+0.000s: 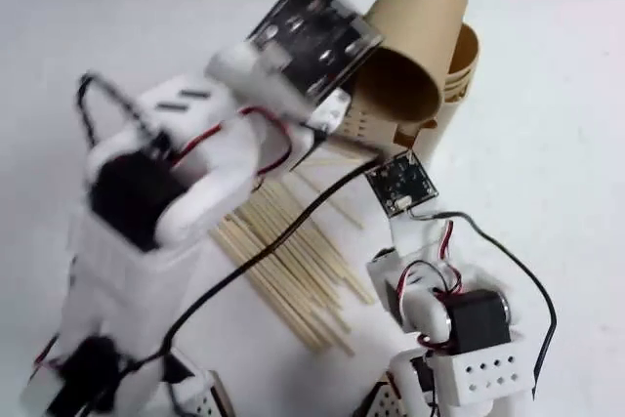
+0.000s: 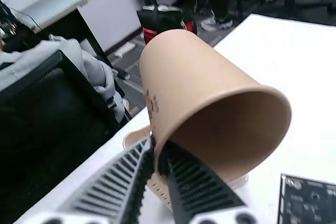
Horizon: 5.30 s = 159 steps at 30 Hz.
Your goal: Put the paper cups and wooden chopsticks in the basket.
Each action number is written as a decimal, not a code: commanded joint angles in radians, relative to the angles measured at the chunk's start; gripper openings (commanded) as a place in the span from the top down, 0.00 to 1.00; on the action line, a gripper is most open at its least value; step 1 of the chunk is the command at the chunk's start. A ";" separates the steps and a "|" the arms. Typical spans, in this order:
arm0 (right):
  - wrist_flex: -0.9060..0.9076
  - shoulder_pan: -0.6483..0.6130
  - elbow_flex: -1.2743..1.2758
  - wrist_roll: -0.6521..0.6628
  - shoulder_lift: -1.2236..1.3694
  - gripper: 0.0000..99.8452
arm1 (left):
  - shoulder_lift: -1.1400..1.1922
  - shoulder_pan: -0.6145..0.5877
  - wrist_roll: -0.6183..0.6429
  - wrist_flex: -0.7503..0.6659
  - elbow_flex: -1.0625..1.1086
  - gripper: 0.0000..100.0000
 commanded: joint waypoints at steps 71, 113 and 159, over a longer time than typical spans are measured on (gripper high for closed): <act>-0.024 -0.217 0.063 0.002 -0.010 0.98 | 0.750 0.018 0.005 0.034 -0.815 0.80; -0.024 -0.217 0.063 0.002 -0.010 0.98 | 0.897 -0.008 0.005 -0.313 -0.822 0.80; -0.128 -0.335 0.078 0.003 -0.016 0.98 | -0.001 -0.352 -0.057 0.445 -0.606 0.97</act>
